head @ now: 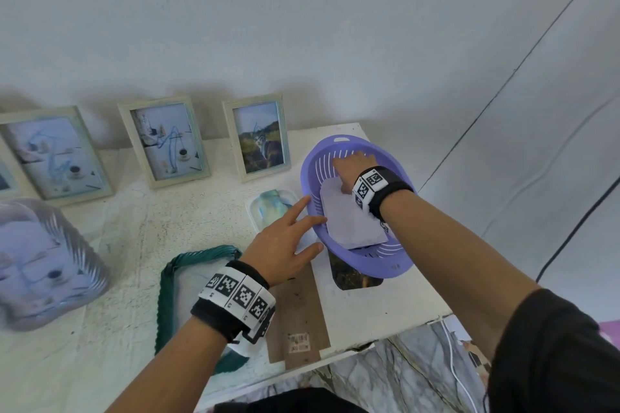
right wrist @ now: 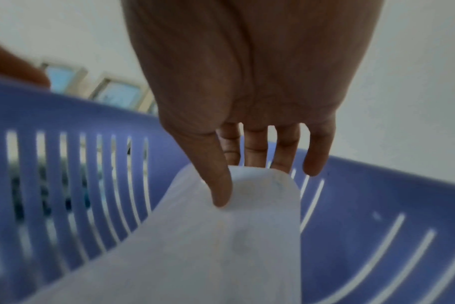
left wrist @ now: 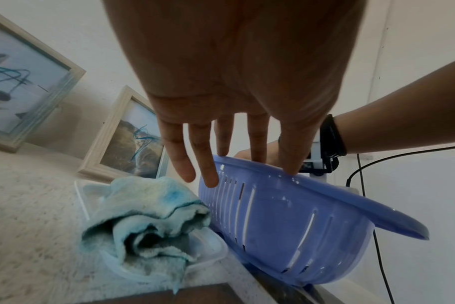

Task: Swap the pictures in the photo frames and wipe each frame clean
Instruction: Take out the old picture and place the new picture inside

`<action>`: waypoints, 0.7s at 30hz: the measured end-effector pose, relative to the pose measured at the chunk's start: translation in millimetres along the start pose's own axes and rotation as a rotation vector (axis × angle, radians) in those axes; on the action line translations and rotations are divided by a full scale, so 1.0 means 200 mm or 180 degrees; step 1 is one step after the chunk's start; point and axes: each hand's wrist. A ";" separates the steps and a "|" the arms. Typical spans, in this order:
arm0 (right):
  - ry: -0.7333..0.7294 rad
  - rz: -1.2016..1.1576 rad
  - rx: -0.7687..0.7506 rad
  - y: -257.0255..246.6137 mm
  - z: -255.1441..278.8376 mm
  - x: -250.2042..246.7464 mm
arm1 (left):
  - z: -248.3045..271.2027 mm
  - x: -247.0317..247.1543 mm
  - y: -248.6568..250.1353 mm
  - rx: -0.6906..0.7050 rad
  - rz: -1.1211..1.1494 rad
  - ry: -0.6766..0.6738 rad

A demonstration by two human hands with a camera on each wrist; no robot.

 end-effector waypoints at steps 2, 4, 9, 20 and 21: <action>0.0035 -0.0268 -0.0125 0.04 0.03 -0.04 | 0.00 -0.01 0.01 -0.0015 0.0058 0.0030; 0.0135 -0.0589 -0.0200 0.08 0.08 -0.10 | 0.01 -0.02 0.01 -0.0018 0.0163 0.0178; 0.0707 -0.1440 -0.0323 0.19 0.30 -0.32 | 0.04 -0.09 0.01 -0.0014 0.0573 0.0609; 0.1588 -0.3148 -0.1221 -0.18 0.80 -0.43 | 0.31 -0.38 0.10 -0.0318 0.1984 0.1355; 0.1608 -0.3357 -0.1277 -0.23 0.82 -0.39 | 0.37 -0.40 0.09 -0.0329 0.2052 0.1331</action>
Point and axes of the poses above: each hand's wrist, its own z-axis away from the middle knuckle, its own x-axis out of the palm, y = z × x, and after that the axes turned 1 degree about -x, right-handed
